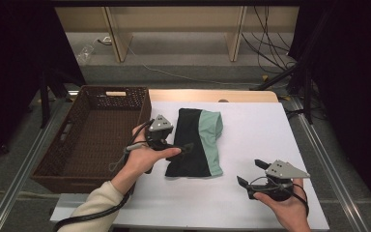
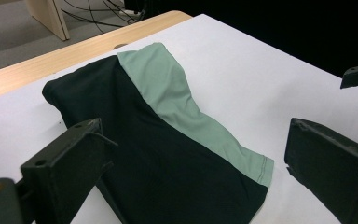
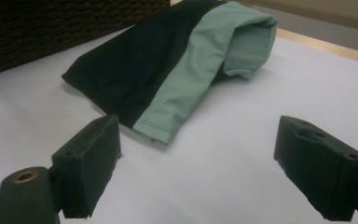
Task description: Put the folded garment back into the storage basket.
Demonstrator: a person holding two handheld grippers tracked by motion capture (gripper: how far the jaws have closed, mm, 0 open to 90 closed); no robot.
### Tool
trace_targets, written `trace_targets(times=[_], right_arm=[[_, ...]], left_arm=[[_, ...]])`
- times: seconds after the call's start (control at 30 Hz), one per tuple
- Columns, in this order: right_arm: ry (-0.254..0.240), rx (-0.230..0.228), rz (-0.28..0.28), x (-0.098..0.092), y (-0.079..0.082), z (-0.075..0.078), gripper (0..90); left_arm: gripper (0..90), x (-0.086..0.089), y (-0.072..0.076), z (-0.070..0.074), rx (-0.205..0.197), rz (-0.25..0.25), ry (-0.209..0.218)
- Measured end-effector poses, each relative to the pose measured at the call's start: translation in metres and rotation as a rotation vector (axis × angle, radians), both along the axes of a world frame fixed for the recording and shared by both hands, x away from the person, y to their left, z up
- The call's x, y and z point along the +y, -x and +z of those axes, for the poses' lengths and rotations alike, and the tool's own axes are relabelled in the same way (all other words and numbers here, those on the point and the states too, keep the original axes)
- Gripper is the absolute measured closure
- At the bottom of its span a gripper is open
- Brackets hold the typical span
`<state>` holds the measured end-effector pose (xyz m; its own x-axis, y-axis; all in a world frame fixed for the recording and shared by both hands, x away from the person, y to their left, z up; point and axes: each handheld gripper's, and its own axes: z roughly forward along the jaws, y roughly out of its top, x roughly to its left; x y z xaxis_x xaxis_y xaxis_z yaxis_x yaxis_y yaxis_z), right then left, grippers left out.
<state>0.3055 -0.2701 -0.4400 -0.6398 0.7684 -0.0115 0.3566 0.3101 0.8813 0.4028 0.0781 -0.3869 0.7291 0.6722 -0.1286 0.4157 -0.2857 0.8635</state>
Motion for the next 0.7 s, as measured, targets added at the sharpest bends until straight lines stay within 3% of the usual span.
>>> trace_targets(times=[0.7], right_arm=[[-0.004,0.001,-0.006,-0.0012,-0.0009,-0.0005,15.1]], left_arm=[[3.9,-0.0058,-0.0092,-0.0072,0.019,0.025,0.008]])
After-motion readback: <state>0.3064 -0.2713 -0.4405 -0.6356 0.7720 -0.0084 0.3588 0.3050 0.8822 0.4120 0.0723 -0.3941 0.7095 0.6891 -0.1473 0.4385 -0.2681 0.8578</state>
